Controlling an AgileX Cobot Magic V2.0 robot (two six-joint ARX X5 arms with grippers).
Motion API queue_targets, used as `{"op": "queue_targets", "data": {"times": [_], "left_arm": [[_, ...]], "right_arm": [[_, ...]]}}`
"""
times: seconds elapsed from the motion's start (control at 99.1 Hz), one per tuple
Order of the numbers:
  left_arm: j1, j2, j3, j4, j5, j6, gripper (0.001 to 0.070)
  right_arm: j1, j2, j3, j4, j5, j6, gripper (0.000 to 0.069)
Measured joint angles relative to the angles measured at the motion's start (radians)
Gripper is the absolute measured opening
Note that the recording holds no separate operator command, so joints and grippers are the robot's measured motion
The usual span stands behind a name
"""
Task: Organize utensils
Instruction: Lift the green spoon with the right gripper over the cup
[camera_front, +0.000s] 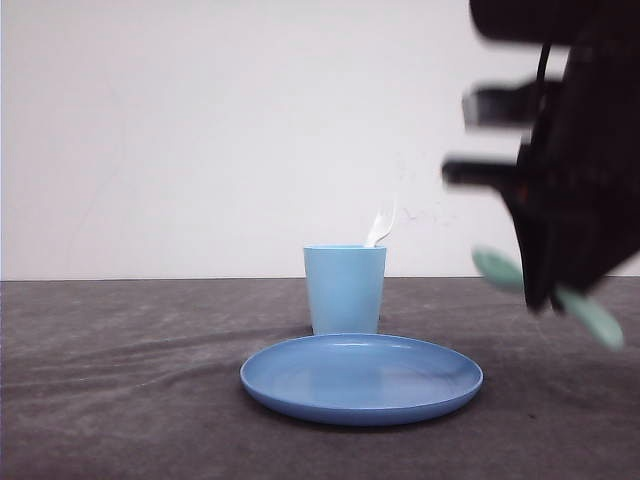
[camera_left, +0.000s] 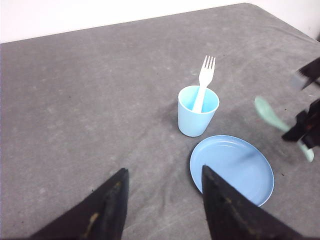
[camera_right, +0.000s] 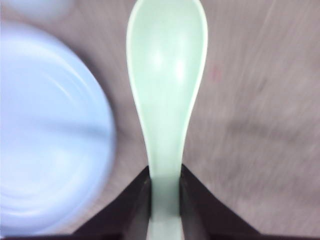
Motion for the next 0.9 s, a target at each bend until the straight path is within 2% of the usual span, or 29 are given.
{"op": "queue_targets", "data": {"times": [0.151,0.323,0.565,0.898], "left_arm": [[0.0,0.0,0.0,0.0,0.0,-0.01,0.0275],[0.0,0.0,0.0,0.0,0.0,-0.021,0.0275],[0.0,0.0,0.0,0.0,0.0,-0.037,0.0275],[0.0,0.0,0.0,0.0,0.0,-0.05,0.0275]], "right_arm": [[0.04,-0.145,0.006,0.115,0.014,-0.045,0.0081],[0.088,-0.209,0.014,0.345,0.017,-0.116,0.0081],[0.122,-0.124,0.014,0.607,0.017,-0.225,0.0081],[0.122,0.088,0.014,0.819,0.028,-0.322,0.0081]]}}
